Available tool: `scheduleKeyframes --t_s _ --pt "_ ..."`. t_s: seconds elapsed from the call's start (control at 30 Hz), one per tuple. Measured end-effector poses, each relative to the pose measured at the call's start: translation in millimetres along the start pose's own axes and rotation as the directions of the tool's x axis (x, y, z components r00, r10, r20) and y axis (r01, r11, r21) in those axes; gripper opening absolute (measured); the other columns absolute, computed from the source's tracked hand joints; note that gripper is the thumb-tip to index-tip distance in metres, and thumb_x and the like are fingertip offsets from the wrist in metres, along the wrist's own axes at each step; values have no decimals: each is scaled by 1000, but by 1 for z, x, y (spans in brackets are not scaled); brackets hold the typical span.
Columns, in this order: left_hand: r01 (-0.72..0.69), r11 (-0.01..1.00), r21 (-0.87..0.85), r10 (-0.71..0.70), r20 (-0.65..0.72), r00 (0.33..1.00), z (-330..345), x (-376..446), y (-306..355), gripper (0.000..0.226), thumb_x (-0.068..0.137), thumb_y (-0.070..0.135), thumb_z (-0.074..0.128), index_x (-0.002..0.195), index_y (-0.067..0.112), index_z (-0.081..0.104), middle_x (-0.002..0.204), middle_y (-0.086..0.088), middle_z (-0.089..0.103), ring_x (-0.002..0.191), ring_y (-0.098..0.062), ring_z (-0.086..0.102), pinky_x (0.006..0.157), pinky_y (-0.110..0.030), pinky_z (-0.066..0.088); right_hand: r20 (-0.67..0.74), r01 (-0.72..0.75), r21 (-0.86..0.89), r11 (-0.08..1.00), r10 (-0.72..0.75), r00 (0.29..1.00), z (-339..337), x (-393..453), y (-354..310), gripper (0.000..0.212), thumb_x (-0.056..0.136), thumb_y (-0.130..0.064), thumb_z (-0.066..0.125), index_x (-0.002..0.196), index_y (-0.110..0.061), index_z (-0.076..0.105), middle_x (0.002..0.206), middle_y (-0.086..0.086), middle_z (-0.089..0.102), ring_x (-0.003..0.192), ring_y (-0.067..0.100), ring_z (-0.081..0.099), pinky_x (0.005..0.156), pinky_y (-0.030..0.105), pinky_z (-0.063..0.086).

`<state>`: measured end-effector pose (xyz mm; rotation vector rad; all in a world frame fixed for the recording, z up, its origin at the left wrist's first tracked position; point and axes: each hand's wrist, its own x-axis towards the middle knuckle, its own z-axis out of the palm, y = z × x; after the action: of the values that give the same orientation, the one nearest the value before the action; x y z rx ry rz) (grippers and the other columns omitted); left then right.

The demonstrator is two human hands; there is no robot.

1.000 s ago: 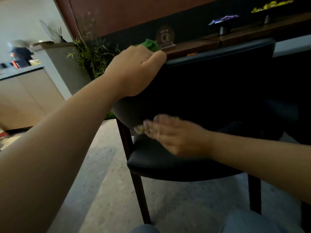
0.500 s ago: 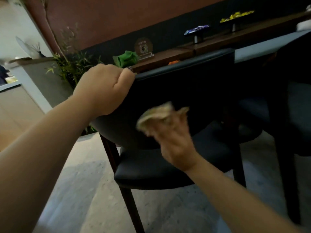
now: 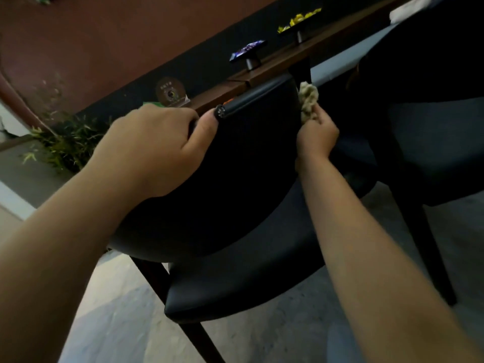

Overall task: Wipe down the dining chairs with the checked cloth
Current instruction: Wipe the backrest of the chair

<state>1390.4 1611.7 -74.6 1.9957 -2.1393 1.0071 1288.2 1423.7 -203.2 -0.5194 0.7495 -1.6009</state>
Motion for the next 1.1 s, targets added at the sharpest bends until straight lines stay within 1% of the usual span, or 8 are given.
scheduleKeyframes --t_s 0.17,0.27,0.37,0.43,0.6,0.77,0.9,1.1 --pt "13 1000 7 -13 1 1000 -1 0 3 55 89 59 13 65 20 44 56 -3 43 49 -19 40 47 -26 21 -102 5 -22 1000 -7 995 -16 -49 38 46 92 7 37 131 -8 57 132 4 56 120 7 50 86 0 32" --pt "27 999 28 -26 -15 1000 0 -1 2 56 89 61 12 67 21 45 57 -2 44 49 -20 38 48 -28 22 28 170 -123 978 -168 985 -22 -152 79 62 89 12 35 145 -14 34 152 -7 24 129 -14 23 100 -5 16" --pt "43 998 44 -42 -22 999 0 -3 3 58 89 62 11 72 21 49 58 -1 42 49 -18 35 47 -27 21 113 330 -190 924 -313 943 -24 -188 91 66 91 9 34 146 -23 20 155 -13 8 142 -4 9 110 3 11" --pt "53 998 45 -52 -19 998 -1 -4 4 62 92 64 10 72 21 49 58 -1 42 49 -16 33 47 -26 19 -4 224 -159 962 -228 974 -19 -152 78 58 95 8 33 146 -19 29 153 -9 20 140 1 20 108 2 15" --pt "86 996 35 -86 -1 996 -3 -5 9 60 92 61 13 75 18 52 61 -1 44 50 -15 37 47 -26 20 -108 -249 187 950 272 956 -21 -56 47 27 97 -20 47 115 -12 65 111 1 64 102 17 61 102 42 46" --pt "92 996 12 -92 13 996 -7 -6 12 59 95 59 16 74 18 53 59 -4 47 49 -18 43 46 -26 22 -167 -314 224 923 354 920 -19 -113 66 21 99 -17 46 100 -10 66 97 3 66 87 15 61 82 30 50" --pt "113 994 -5 -113 38 993 -9 -6 14 58 97 57 19 75 16 53 62 -4 48 51 -18 42 46 -27 22 -4 -407 87 909 409 913 -8 -196 129 31 100 -24 39 127 -26 54 139 16 48 118 22 54 106 43 40" --pt "111 932 -346 -43 199 979 -16 -18 -16 55 83 68 28 98 28 64 71 8 61 61 -6 55 54 -29 36 108 89 -34 995 -84 991 -22 -236 68 69 83 -3 45 135 -48 43 145 -17 42 131 3 43 109 31 38"
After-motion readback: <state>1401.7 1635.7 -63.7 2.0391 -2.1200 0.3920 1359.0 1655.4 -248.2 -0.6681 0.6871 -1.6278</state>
